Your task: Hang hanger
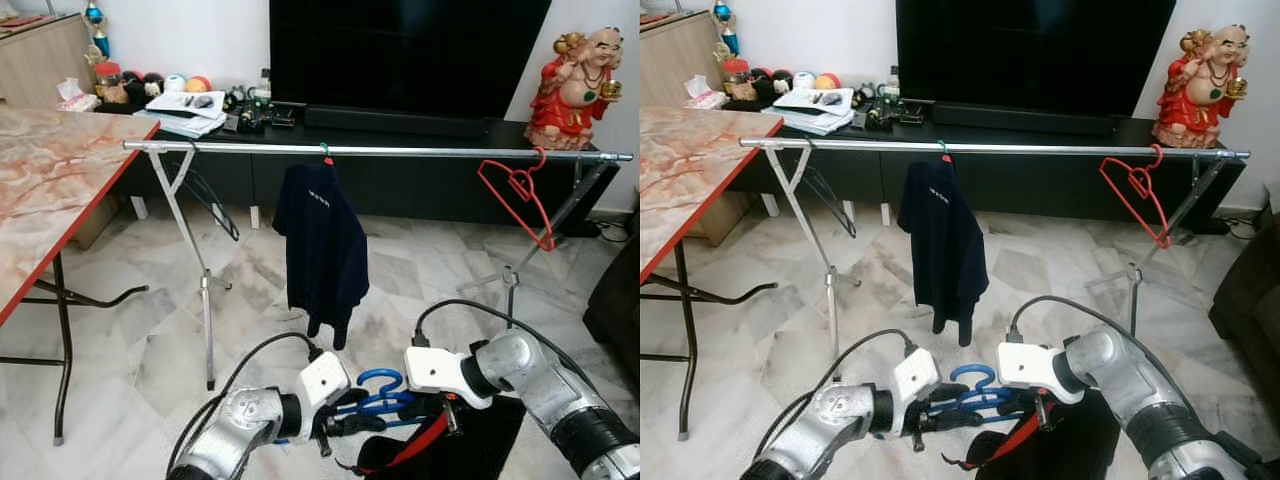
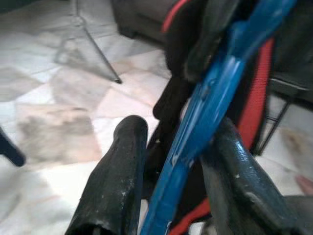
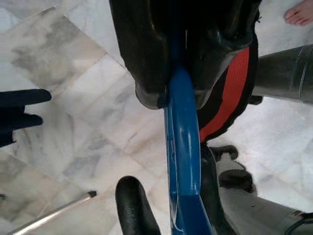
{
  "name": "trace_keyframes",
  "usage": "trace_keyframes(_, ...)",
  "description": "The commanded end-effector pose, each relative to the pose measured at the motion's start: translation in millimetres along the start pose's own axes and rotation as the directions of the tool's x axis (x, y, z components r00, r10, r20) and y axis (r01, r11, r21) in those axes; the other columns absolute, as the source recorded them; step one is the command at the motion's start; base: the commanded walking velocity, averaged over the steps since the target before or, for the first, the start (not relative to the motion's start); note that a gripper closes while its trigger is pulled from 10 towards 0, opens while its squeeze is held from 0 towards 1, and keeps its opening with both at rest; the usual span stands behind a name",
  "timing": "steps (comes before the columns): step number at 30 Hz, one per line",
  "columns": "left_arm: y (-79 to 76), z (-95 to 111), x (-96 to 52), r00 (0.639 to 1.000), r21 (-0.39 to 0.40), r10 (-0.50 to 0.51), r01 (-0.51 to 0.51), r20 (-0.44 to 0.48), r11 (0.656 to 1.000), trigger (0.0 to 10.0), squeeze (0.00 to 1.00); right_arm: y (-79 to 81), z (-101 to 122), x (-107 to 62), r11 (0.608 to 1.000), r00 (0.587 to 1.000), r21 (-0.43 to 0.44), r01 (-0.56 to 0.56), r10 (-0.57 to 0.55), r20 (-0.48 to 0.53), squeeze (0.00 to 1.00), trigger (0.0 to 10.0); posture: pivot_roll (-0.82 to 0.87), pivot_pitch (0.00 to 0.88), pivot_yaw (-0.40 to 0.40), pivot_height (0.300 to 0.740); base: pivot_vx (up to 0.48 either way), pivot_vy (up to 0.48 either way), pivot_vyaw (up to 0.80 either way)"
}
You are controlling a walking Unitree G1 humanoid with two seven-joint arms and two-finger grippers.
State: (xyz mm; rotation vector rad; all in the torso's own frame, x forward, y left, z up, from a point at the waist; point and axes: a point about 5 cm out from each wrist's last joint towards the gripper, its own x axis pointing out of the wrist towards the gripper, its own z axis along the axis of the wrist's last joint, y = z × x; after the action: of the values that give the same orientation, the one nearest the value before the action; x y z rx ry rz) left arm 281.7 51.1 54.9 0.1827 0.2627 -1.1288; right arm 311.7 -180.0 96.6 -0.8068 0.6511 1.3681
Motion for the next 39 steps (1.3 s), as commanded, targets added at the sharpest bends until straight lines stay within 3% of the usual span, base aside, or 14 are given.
trace_keyframes(1,6.3,2,-0.1,0.999,0.011,0.048,-0.048,0.002,0.999,10.0,0.00,-5.0,6,-7.9,1.000,0.999,-0.019,0.023,-0.023,0.023,0.00,10.0,-0.09,0.000,-0.092,0.740,0.000,0.000,0.00)
trace_keyframes(9,-5.8,-1,5.8,0.998,-0.012,-0.054,0.054,0.015,0.998,10.0,0.00,-4.7,7,-8.3,1.000,0.999,-0.020,0.022,-0.021,0.024,0.00,10.0,-0.09,0.000,-0.095,0.740,0.000,0.000,0.00)
trace_keyframes(14,-22.9,-3,7.6,0.983,-0.015,-0.182,0.183,0.032,0.983,10.0,0.00,-5.3,7,-8.9,1.000,0.999,-0.019,0.024,-0.024,0.023,0.00,10.0,-0.09,0.000,-0.097,0.740,0.000,0.000,0.00)
trace_keyframes(24,-26.8,-4,13.9,0.981,0.011,-0.196,0.196,0.003,0.981,9.8,0.00,-5.5,8,-8.1,1.000,0.999,-0.020,0.022,-0.021,0.027,0.00,10.0,-0.10,0.000,-0.097,0.740,0.000,0.000,0.00)
trace_keyframes(25,-25.6,-5,15.5,0.985,0.021,-0.174,0.175,-0.009,0.984,8.9,0.00,-5.5,8,-8.1,1.000,0.999,-0.020,0.022,-0.021,0.028,0.00,10.0,-0.10,0.000,-0.097,0.740,0.000,0.000,0.00)
trace_keyframes(28,-21.8,-5,18.4,0.992,0.038,-0.123,0.124,-0.031,0.992,8.3,0.00,-5.5,8,-8.1,1.000,0.999,-0.020,0.022,-0.022,0.030,0.00,10.0,-0.10,0.000,-0.097,0.740,0.000,0.000,0.00)
trace_keyframes(29,-19.5,-5,20.0,0.995,0.042,-0.094,0.095,-0.035,0.995,6.0,0.00,-5.4,8,-7.9,1.000,0.999,-0.019,0.022,-0.021,0.031,0.00,10.0,-0.10,0.000,-0.097,0.740,0.000,0.000,0.00)
trace_keyframes(30,-19.5,-5,20.0,0.995,0.042,-0.094,0.095,-0.035,0.995,6.0,0.00,-5.4,8,-7.9,1.000,0.999,-0.019,0.022,-0.021,0.031,0.00,10.0,-0.10,0.000,-0.097,0.740,0.000,0.000,0.00)
trace_keyframes(32,-19.8,-3,21.2,0.995,0.043,-0.096,0.097,-0.021,0.994,3.8,0.00,-5.3,8,-7.7,1.000,0.999,-0.019,0.021,-0.021,0.032,0.00,10.0,-0.09,0.000,-0.097,0.740,0.000,0.000,0.00)
trace_keyframes(33,-19.8,-3,21.2,0.995,0.043,-0.096,0.097,-0.021,0.994,3.8,0.00,-5.3,8,-7.7,1.000,0.999,-0.019,0.021,-0.021,0.032,0.00,10.0,-0.09,0.000,-0.097,0.740,0.000,0.000,0.00)
trace_keyframes(34,-20.2,-3,21.4,0.995,0.044,-0.100,0.100,-0.021,0.994,2.4,0.00,-5.3,9,-7.6,1.000,0.999,-0.020,0.021,-0.020,0.032,0.00,10.0,-0.09,0.000,-0.096,0.740,0.000,0.000,0.00)
trace_keyframes(35,-20.4,-3,21.5,0.995,0.045,-0.101,0.102,-0.021,0.994,2.4,0.00,-5.4,9,-7.5,1.000,0.999,-0.020,0.021,-0.021,0.032,0.00,10.0,-0.09,0.000,-0.096,0.740,0.000,0.000,0.00)
trace_keyframes(36,-21.1,-3,21.9,0.994,0.042,-0.108,0.108,-0.018,0.993,0.0,0.00,-5.4,9,-7.5,1.000,0.999,-0.020,0.021,-0.021,0.032,0.00,10.0,-0.10,0.000,-0.096,0.740,0.000,0.000,0.00)
trace_keyframes(39,-23.9,-3,22.9,0.992,0.041,-0.127,0.127,-0.011,0.991,0.0,0.00,-5.8,9,-7.6,1.000,0.999,-0.020,0.024,-0.023,0.033,0.00,10.0,-0.10,0.000,-0.095,0.740,0.000,0.000,0.00)
